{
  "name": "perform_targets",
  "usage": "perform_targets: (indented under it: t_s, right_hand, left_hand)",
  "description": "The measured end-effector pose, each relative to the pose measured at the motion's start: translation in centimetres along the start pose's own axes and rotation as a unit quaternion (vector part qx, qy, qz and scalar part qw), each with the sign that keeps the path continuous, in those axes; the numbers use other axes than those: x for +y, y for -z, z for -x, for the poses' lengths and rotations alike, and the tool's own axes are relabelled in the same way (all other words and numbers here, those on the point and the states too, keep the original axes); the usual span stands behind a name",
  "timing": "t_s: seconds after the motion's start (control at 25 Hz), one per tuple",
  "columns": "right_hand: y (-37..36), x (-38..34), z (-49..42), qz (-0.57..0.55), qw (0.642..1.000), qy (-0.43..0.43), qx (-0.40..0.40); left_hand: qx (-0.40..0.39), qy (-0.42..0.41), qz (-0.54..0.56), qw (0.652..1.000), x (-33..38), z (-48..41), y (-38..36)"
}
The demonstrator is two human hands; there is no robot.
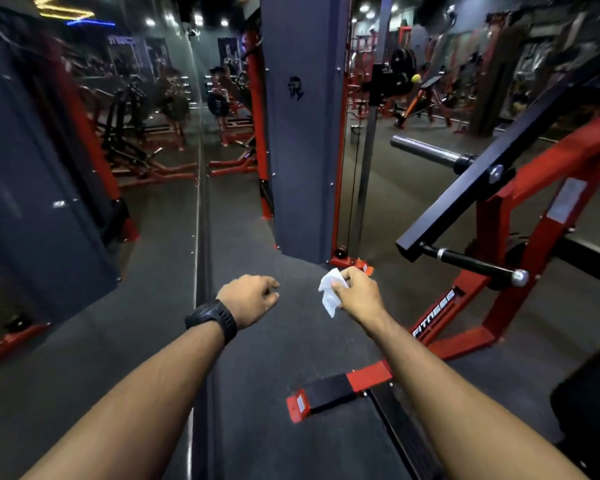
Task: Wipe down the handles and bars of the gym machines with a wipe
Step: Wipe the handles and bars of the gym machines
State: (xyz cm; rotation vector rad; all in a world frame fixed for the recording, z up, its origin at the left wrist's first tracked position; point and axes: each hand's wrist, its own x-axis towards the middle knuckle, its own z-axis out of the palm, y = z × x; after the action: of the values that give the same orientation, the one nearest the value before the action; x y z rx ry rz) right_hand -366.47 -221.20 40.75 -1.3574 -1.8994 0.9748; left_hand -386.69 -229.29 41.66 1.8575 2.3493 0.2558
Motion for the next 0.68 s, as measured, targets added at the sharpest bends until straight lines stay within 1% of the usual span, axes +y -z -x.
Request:
perform_targets:
  t_s: [0.08, 0.16, 0.24, 0.32, 0.44, 0.56, 0.68]
  right_hand:
    - [-1.3, -0.1, -5.3, 0.003, 0.999, -0.028, 0.019]
    - [-3.0, -0.2, -11.7, 0.008, 0.999, -0.027, 0.023]
    - [-4.7, -0.2, -18.9, 0.024, 0.999, -0.030, 0.024]
    - [-6.2, 0.2, -26.7, 0.035, 0.997, -0.044, 0.043]
    - [-7.3, 0.4, -37.0, 0.025, 0.995, -0.078, 0.065]
    - [-7.0, 0.1, -46.4, 0.026, 0.988, -0.100, 0.112]
    - [-6.3, 1.6, -55.0, 0.030, 0.980, -0.118, 0.160]
  left_hand:
    - [-0.005, -0.022, -0.004, 1.000, -1.3, -5.8, 0.3]
    - [-0.006, -0.048, -0.010, 0.999, -3.1, -12.8, 0.1]
    - [-0.005, -0.066, -0.016, 0.998, -4.9, -20.4, 0.0]
    - [-0.012, -0.078, -0.023, 0.997, -6.4, -27.7, 0.4]
    - [-0.018, -0.094, -0.038, 0.995, -7.6, -37.6, 2.3]
    - [-0.016, -0.131, -0.017, 0.991, -8.3, -48.6, 3.5]
    - [-0.028, -0.173, -0.013, 0.984, -7.9, -59.0, 2.7]
